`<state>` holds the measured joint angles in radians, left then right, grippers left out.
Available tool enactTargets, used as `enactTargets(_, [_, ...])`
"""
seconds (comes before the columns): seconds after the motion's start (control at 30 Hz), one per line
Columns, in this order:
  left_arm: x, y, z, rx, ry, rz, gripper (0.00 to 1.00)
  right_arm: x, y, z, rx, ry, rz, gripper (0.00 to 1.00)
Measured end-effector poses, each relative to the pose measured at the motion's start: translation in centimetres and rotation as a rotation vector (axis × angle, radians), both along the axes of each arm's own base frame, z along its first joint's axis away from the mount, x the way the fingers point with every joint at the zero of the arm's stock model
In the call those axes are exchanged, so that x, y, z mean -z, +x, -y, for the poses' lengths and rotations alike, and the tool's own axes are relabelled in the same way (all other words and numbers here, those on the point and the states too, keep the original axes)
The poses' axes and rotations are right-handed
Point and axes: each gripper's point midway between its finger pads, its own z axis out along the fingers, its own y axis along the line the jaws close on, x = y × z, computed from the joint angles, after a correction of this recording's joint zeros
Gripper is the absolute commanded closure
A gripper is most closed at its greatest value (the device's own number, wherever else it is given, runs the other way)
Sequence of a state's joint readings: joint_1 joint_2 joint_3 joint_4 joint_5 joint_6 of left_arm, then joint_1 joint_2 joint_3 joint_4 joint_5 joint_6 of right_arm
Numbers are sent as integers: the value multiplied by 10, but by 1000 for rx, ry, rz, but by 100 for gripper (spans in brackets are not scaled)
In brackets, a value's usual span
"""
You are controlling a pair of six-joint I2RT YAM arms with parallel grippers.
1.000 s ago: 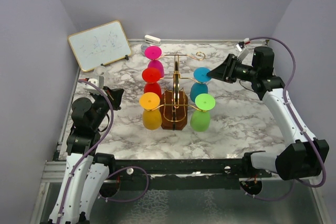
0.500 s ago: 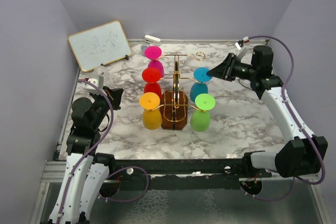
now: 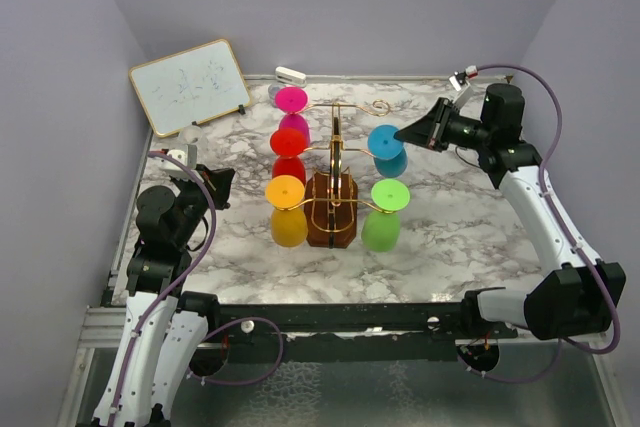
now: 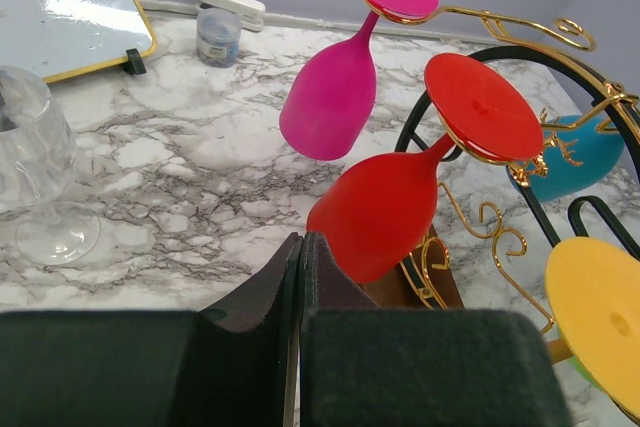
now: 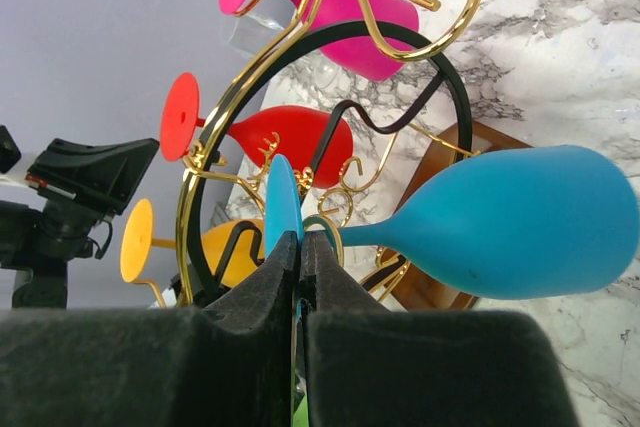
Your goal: Take the wine glass off the wine glass rack
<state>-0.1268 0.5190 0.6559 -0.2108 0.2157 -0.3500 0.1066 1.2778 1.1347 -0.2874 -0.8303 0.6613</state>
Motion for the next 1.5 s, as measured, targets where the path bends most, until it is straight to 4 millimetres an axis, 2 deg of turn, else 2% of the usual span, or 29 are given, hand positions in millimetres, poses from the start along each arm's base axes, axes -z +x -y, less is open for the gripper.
enactTargets(0.23, [0,0,0,-1,0,0,100,-14,-6,-1,1,29,5,99])
enactTargets(0.5, [0,0,0,-1,-3,-2,100,-37,-22,-5,-25,85,35,99])
enactTargets(1.03, [1,1,0,-5,-3,-6,100,-32,-31,-1,-11,62,39,99])
enactTargets(1.3, [2,1,0,-5,-5,-10,100,-17,-37,-2,-31,61,-1,99])
enactTargets(1.5, [2,2,0,-5,-5,-13,100,-16,-38,-6,-66,74,-4,99])
